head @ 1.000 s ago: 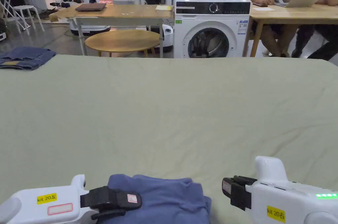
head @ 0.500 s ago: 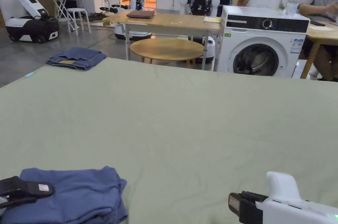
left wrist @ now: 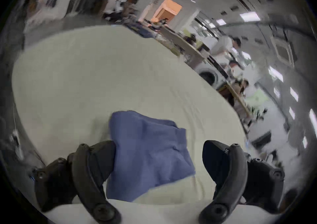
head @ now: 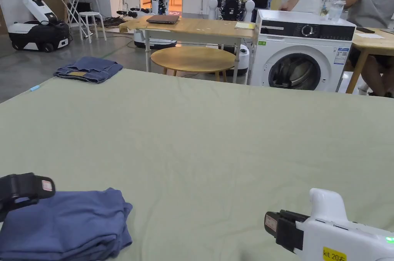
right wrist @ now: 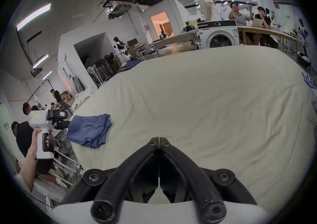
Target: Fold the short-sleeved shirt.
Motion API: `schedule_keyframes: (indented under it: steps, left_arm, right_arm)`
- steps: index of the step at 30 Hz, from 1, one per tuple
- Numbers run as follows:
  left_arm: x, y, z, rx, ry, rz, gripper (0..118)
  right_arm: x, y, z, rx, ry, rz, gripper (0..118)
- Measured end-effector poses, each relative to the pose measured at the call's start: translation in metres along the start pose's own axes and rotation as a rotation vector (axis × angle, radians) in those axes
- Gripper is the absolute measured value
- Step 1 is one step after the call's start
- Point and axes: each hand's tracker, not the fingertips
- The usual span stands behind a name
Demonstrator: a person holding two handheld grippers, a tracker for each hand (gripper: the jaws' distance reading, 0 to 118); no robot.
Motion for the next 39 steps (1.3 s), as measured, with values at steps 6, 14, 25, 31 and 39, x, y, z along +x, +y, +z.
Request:
schedule_keyframes:
  steps: [6,14,25,31,39]
  left_arm:
    - [0.084,-0.027,-0.002,0.104,0.099,-0.209,54]
    - [0.123,-0.015,0.016,0.385,0.395,-0.345,34]
    - [0.256,-0.1,-0.025,0.438,0.069,-0.498,0]
    - [0.328,-0.136,-0.052,0.52,0.003,-0.62,0]
    - [0.349,-0.149,-0.049,0.598,-0.038,-0.637,0]
  right_arm:
    - [0.012,-0.009,0.036,0.046,-0.007,-0.016,0]
    - [0.031,-0.014,0.086,0.131,-0.046,-0.023,0]
    - [0.025,0.008,0.101,0.266,-0.224,0.084,0]
    - [0.022,0.019,0.121,0.397,-0.394,0.201,0]
    - [0.027,0.021,0.139,0.558,-0.51,0.245,0]
